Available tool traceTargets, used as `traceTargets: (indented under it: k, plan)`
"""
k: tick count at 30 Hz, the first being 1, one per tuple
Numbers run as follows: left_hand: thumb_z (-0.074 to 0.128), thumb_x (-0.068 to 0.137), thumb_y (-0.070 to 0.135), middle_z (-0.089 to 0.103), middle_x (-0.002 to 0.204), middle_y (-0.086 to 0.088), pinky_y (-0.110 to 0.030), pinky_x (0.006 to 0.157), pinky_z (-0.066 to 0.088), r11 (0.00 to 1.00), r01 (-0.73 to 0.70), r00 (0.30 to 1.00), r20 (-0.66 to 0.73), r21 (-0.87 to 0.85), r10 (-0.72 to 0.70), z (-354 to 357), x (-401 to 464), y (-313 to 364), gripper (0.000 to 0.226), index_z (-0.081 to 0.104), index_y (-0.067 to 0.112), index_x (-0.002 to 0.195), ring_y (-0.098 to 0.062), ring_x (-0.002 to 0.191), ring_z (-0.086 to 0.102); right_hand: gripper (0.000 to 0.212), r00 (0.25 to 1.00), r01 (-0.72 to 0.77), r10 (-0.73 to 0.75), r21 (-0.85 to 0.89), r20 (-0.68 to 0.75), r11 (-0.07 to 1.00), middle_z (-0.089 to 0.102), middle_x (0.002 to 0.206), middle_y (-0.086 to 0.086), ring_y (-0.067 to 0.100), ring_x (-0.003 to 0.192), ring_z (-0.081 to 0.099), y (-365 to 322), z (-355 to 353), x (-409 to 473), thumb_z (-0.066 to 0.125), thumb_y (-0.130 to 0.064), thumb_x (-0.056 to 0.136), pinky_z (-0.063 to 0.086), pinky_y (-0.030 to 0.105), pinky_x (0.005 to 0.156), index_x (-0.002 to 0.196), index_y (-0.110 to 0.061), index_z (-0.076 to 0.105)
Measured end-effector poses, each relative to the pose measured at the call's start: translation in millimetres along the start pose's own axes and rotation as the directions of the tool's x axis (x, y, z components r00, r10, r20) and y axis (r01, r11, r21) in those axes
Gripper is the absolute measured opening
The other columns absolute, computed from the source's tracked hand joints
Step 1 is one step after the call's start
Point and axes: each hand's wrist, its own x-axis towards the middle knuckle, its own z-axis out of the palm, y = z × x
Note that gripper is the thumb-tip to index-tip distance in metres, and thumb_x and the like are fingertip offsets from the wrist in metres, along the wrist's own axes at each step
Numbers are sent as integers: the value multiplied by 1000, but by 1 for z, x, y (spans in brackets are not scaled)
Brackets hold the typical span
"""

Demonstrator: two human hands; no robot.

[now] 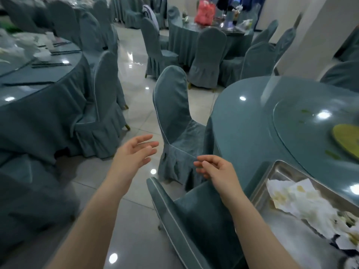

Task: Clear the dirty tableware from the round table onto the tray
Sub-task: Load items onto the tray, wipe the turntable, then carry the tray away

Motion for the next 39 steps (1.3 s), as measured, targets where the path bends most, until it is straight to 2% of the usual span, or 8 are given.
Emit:
traceTargets:
  k: [2, 7, 14, 22, 26, 29, 34, 39]
  plan:
    - [59, 90, 8, 73, 102, 9, -32, 89, 51, 1000, -8, 1000, 8, -4, 8, -27, 25, 2, 26, 63, 26, 109, -11, 99, 68, 23, 1000, -4, 4, -6, -11, 1000, 75, 88, -4, 15, 82, 71, -6, 29, 22, 50, -7, 95, 52, 24, 72, 92, -21, 68]
    - [56, 92, 8, 73, 106, 5, -28, 83, 49, 994, -34, 999, 23, -100, 36, -101, 109, 21, 24, 66, 24, 108, -12, 99, 68, 21, 991, 25, -28, -23, -129, 999, 75, 87, -9, 9, 80, 71, -25, 103, 74, 52, -8, 94, 48, 10, 59, 93, -23, 67]
    - [59, 89, 8, 73, 104, 8, -27, 81, 49, 1000, -14, 976, 218, -4, 14, -131, 212, 39, 26, 67, 27, 106, -11, 99, 68, 21, 964, -9, -62, -265, -259, 964, 71, 88, -21, -9, 87, 63, -41, 155, 114, 60, -14, 89, 47, 12, 78, 89, -34, 67]
    - [52, 95, 7, 67, 114, 5, -30, 80, 49, 997, -7, 889, 457, 75, -28, -52, 339, 47, 27, 62, 29, 107, -14, 96, 68, 24, 845, -199, -2, -318, -534, 927, 64, 81, -26, -16, 72, 56, -28, 107, 186, 55, -22, 90, 37, 3, 57, 86, -43, 65]
    - [52, 95, 7, 70, 108, 10, -29, 81, 50, 985, -101, 816, 578, 140, 2, 1, 406, 51, 27, 62, 28, 109, -10, 95, 69, 19, 824, -314, 34, -406, -565, 858, 68, 96, -19, -7, 84, 60, 0, 67, 240, 57, -20, 90, 43, 9, 75, 97, -36, 66]
    - [52, 95, 7, 73, 104, 9, -28, 83, 50, 976, -127, 759, 651, 176, -18, 42, 448, 56, 27, 61, 26, 112, -10, 95, 69, 19, 760, -368, 61, -350, -647, 861, 68, 104, -11, 3, 91, 61, 7, 36, 272, 57, -16, 91, 47, 21, 88, 103, -28, 66]
    - [50, 95, 5, 73, 103, 0, -31, 84, 50, 983, -67, 665, 742, 173, -86, 113, 481, 57, 26, 59, 22, 113, -17, 98, 68, 22, 644, -421, 53, -297, -763, 857, 68, 107, -7, 3, 91, 59, 2, 3, 291, 57, -12, 90, 44, 17, 88, 110, -18, 66]
    - [45, 97, 4, 70, 104, -4, -32, 87, 49, 981, 23, 573, 801, 194, -173, 187, 495, 42, 24, 57, 17, 114, -16, 94, 65, 24, 502, -513, 80, -222, -861, 829, 64, 100, -16, 1, 91, 59, -6, -27, 282, 57, -14, 90, 42, 15, 84, 110, -23, 66]
